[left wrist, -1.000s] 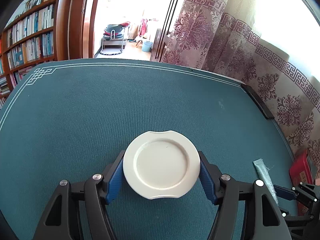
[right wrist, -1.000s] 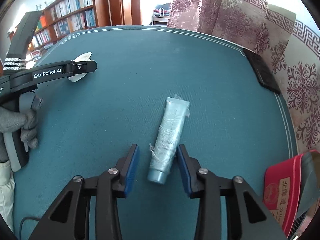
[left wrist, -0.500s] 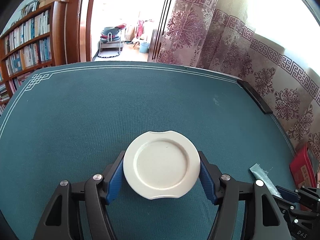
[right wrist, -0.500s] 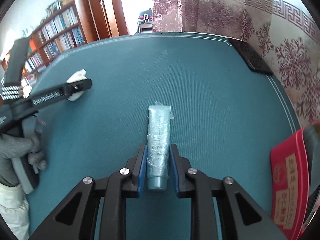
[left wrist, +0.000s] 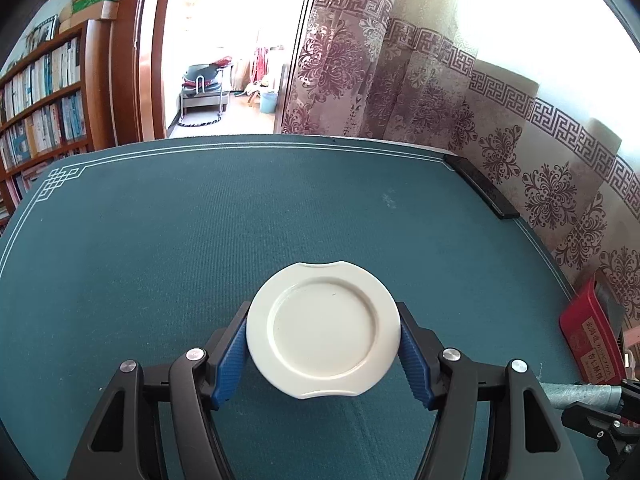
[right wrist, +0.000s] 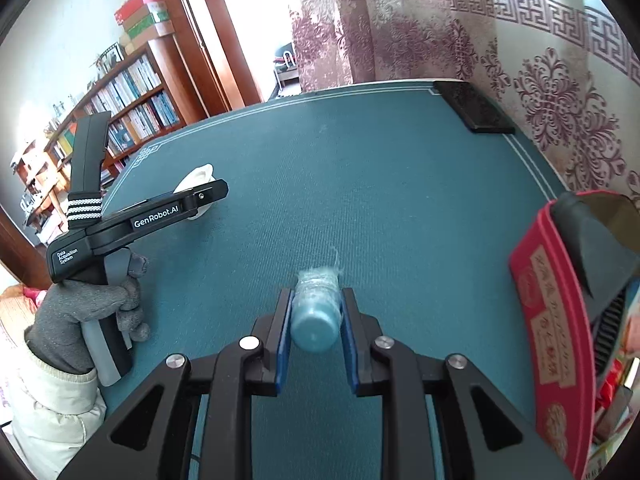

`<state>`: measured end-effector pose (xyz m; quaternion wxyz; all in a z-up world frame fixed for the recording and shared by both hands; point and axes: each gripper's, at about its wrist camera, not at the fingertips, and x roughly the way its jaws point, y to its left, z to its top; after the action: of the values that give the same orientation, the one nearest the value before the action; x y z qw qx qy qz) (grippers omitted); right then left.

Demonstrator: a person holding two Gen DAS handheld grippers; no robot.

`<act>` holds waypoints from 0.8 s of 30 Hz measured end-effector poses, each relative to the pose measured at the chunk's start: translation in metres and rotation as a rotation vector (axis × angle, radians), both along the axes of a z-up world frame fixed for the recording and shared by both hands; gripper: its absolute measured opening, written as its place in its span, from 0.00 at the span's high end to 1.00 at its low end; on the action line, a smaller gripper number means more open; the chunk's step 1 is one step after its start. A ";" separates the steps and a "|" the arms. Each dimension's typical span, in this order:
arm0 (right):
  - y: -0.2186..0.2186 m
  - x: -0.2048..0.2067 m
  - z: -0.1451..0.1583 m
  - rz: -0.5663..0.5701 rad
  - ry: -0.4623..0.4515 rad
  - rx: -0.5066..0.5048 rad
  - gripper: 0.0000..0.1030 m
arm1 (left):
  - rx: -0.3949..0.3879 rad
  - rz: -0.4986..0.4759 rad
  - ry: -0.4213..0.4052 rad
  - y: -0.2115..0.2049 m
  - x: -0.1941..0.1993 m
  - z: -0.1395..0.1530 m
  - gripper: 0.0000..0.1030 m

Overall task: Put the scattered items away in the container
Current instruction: 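Lift the dish and tube and carry both over the red tin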

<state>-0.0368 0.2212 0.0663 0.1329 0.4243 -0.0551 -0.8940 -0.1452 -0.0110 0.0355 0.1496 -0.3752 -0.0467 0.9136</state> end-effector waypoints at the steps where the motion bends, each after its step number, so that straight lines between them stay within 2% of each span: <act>1: 0.000 0.005 0.001 -0.005 0.004 -0.001 0.76 | 0.001 -0.007 0.008 0.002 0.002 0.003 0.34; 10: 0.010 0.024 0.018 -0.023 0.039 -0.013 0.76 | 0.013 -0.069 0.060 0.019 0.020 0.025 0.34; 24: 0.027 0.046 0.037 -0.061 0.081 -0.051 0.76 | 0.005 -0.145 0.105 0.045 0.042 0.039 0.34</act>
<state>0.0094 0.2486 0.1030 0.1184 0.3825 -0.0853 -0.9124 -0.1037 0.0337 0.0748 0.2186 -0.3290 -0.0136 0.9186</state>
